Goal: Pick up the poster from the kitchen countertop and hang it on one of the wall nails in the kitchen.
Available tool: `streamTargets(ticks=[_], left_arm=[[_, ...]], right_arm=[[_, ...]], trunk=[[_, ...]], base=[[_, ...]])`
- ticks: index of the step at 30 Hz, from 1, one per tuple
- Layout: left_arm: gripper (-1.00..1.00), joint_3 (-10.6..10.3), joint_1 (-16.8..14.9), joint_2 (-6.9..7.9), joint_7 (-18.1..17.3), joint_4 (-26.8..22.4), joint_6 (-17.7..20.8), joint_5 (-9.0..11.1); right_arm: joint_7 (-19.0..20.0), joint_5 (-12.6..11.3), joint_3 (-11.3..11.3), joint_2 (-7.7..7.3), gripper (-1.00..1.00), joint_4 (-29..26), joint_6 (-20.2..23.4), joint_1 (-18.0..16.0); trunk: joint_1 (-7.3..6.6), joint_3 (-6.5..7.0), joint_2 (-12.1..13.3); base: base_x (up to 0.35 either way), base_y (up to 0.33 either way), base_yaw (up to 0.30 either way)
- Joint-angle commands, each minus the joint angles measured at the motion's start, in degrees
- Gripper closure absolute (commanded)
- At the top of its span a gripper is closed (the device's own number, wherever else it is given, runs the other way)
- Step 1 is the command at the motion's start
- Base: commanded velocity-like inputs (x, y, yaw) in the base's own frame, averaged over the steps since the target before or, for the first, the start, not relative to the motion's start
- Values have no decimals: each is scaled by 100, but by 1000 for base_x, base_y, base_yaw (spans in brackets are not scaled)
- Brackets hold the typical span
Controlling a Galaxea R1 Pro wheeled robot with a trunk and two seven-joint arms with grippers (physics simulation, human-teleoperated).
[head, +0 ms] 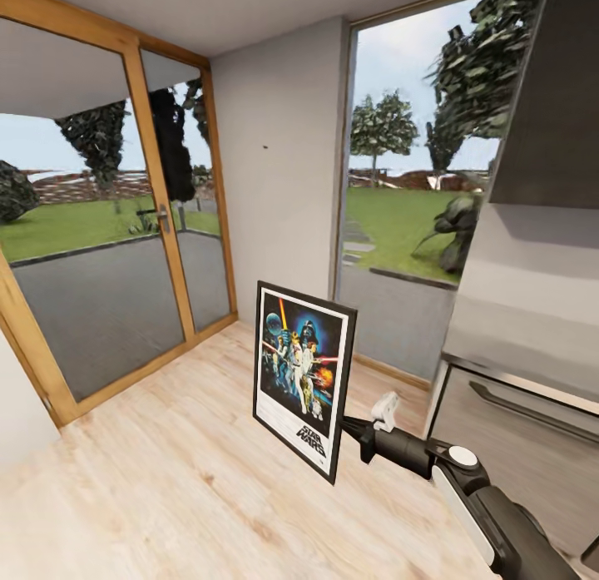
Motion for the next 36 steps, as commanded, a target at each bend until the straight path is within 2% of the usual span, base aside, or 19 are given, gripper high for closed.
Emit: streamTargets(ticks=[1, 36], left_arm=[[-100, 13, 0, -2, -28, -9, 52, 19], [-100, 13, 0, -2, -28, 104, 52, 19]], right_arm=[[17, -77, 8, -4, 100, -2, 62, -6], [0, -77, 7, -4, 100, 8, 60, -6]], trunk=[[7, -9, -10], [7, -9, -10]], base=[[293, 221, 1], [277, 253, 0]])
